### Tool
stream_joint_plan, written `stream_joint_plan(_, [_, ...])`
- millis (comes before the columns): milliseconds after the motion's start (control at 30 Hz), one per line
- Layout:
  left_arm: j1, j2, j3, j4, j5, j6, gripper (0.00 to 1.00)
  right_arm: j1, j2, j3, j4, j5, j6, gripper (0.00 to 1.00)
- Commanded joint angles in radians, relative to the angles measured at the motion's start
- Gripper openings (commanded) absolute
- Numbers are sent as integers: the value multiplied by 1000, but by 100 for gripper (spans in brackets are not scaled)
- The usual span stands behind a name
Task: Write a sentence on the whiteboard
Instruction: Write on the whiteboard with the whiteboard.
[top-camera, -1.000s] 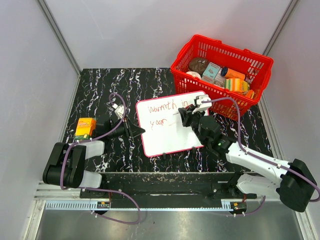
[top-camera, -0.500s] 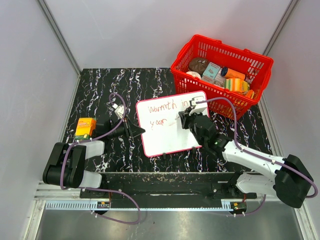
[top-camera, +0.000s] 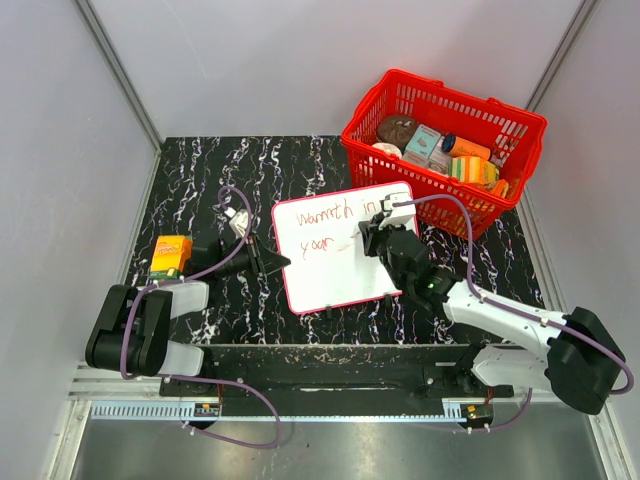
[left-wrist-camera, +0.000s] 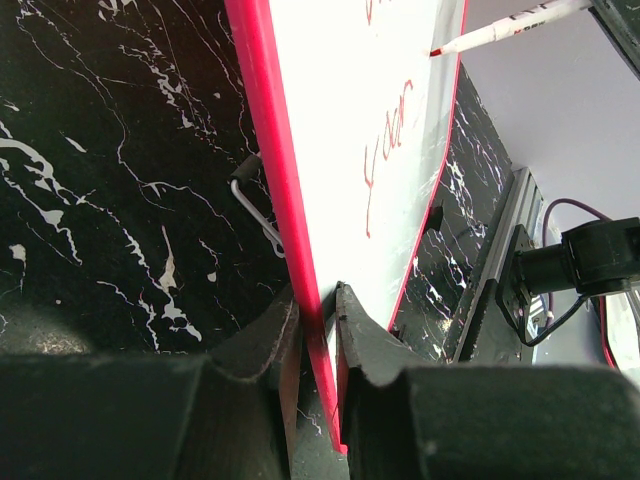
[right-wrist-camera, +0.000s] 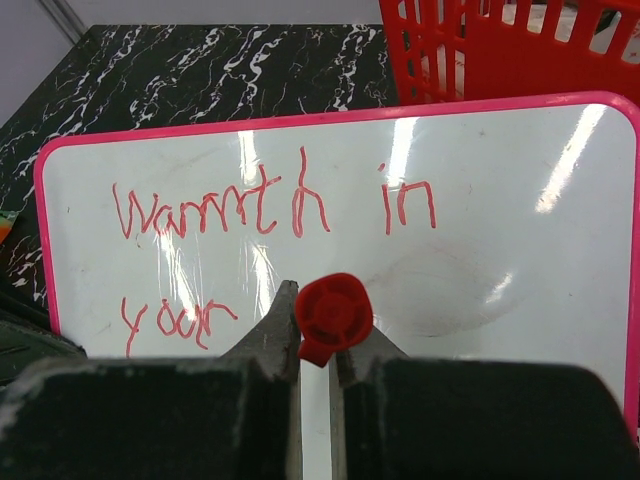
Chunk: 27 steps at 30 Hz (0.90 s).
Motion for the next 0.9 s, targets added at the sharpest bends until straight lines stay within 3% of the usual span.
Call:
stream_joint_plan(0, [-12, -7, 25, 26, -18, 68, 0, -5, 21, 28, 38, 9, 12, 0])
stream_joint_plan(400, [-12, -7, 25, 25, -18, 67, 0, -5, 9, 20, 5, -54, 28, 0])
stream_joint_plan(867, [-14, -7, 27, 25, -18, 67, 0, -5, -38, -17, -40, -6, 43, 0])
